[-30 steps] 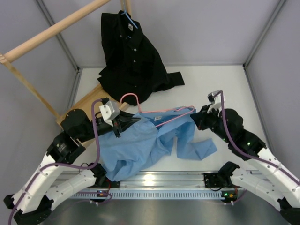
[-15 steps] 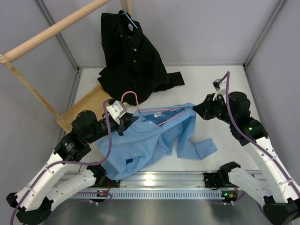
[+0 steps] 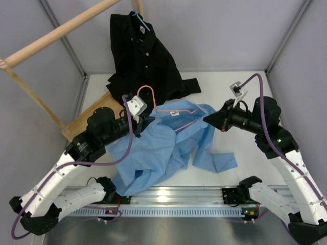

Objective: Place the shirt on the hanger

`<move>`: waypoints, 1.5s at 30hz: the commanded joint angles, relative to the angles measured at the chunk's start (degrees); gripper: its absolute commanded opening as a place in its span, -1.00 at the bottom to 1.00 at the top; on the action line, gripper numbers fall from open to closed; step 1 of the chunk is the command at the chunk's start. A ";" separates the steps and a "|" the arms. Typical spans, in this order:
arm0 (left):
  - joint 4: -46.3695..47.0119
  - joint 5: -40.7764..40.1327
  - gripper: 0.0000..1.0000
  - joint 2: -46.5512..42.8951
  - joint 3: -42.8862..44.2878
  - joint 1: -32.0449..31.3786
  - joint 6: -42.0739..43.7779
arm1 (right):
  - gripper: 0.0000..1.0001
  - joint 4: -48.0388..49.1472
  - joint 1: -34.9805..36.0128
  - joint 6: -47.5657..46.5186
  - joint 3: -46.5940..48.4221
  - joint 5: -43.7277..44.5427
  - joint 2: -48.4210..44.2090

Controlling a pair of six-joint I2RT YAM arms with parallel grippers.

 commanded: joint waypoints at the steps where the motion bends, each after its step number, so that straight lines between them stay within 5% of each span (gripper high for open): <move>1: 4.69 -0.79 -1.00 0.85 4.66 -0.96 -3.63 | -1.00 5.90 4.41 4.40 2.82 -4.47 -0.46; 10: 24.04 -0.54 -1.00 5.68 6.95 -0.96 -22.09 | -1.00 19.17 23.39 11.00 -2.28 8.78 2.87; 19: 31.87 11.52 -1.00 12.72 9.60 -0.79 -26.33 | -1.00 17.71 24.12 8.72 -5.89 17.47 2.36; 21: 31.52 11.79 -1.00 12.03 8.98 -0.79 -24.93 | -0.72 14.45 23.51 6.87 -6.41 22.23 -0.71; 23: 29.59 11.08 -1.00 11.58 8.63 -0.79 -22.30 | -0.06 11.98 22.10 6.00 -7.46 25.33 -4.74; 32: 21.77 22.60 -1.00 12.28 8.80 -0.79 -11.39 | 0.51 -11.74 20.69 -6.83 5.07 28.67 -11.18; 35: 20.80 23.29 -1.00 13.33 8.89 -0.79 -11.13 | 0.61 -17.90 20.87 -10.00 9.73 26.48 -12.06; 45: 20.80 45.59 -1.00 21.33 12.31 -0.96 -14.90 | 0.57 -17.48 20.87 -19.49 22.15 10.75 -1.26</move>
